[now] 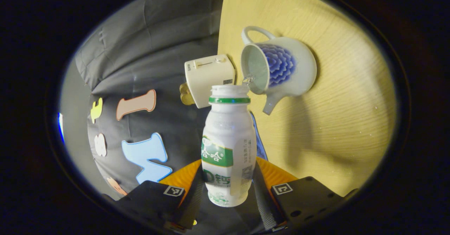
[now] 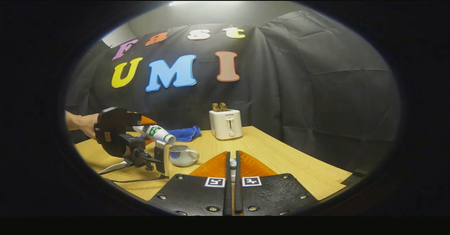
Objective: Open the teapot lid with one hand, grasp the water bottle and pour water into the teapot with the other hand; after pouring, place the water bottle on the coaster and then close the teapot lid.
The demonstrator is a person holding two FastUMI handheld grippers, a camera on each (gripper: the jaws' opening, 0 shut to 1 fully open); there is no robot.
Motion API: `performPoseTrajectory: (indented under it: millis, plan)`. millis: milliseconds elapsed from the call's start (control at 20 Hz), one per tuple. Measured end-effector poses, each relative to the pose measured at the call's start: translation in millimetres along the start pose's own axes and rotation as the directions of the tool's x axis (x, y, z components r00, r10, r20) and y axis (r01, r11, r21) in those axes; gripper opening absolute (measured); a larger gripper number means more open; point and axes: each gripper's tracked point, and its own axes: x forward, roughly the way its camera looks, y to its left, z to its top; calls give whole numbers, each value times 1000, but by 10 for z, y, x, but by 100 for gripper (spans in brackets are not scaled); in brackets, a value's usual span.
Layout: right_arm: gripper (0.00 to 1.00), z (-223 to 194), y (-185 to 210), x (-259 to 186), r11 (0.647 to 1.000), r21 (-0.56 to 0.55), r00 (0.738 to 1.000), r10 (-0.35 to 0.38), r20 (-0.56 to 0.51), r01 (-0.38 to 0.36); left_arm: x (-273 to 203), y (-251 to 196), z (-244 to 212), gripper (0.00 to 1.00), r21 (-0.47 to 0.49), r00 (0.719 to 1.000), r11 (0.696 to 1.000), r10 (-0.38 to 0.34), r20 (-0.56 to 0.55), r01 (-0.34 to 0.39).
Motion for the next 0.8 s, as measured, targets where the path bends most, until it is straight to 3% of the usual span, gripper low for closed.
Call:
performPoseTrajectory:
  millis: [150,350,550,600,800]
  plan:
    - [4,8,-9,-24,1000,3,1000,-3,6,3,-6,35,10,76,23,1000,1000,8,2,-8]
    - [0,25,-21,-40,1000,0,1000,-5,15,5,7,76,-2,76,57,1000,998,22,-5,-22]
    - [4,20,-28,-46,1000,7,1000,-4,13,4,-22,140,3,73,82,999,996,37,-3,-36]
    - [0,26,-28,-54,1000,7,1000,-4,12,4,-24,144,5,76,85,999,996,34,-3,-34]
    - [3,52,-34,-67,1000,2,1000,-7,22,7,-16,152,18,76,107,999,994,32,0,-31]
